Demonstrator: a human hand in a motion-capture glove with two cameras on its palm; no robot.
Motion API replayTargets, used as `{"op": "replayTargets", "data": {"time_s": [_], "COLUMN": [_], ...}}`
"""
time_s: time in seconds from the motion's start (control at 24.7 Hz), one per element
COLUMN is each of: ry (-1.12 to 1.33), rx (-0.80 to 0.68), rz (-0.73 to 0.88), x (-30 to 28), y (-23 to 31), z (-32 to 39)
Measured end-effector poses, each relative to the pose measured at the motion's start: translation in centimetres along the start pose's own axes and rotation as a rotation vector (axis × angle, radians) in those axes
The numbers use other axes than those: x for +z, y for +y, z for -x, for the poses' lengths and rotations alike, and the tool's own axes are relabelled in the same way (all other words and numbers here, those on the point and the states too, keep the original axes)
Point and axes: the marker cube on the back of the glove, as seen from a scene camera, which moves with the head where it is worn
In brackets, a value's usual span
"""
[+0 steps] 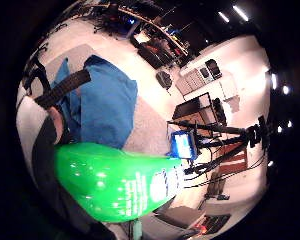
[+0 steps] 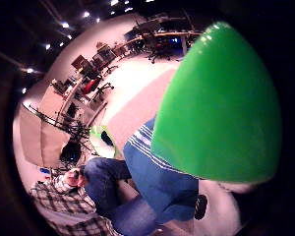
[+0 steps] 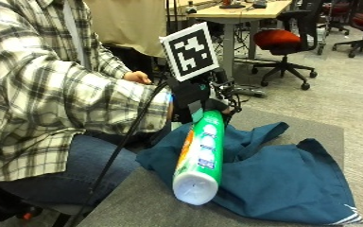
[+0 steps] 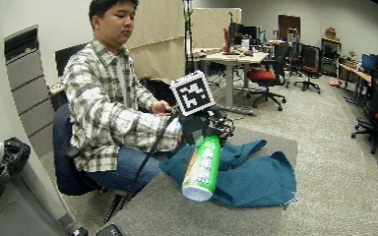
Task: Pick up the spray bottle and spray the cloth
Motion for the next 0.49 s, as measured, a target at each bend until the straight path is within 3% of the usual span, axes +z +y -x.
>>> {"op": "replayTargets", "data": {"time_s": [0.49], "ry": [0.143], "rx": [-0.110], "rz": [0.071], "x": [1.6], "y": [0.4], "z": [1.7]}}
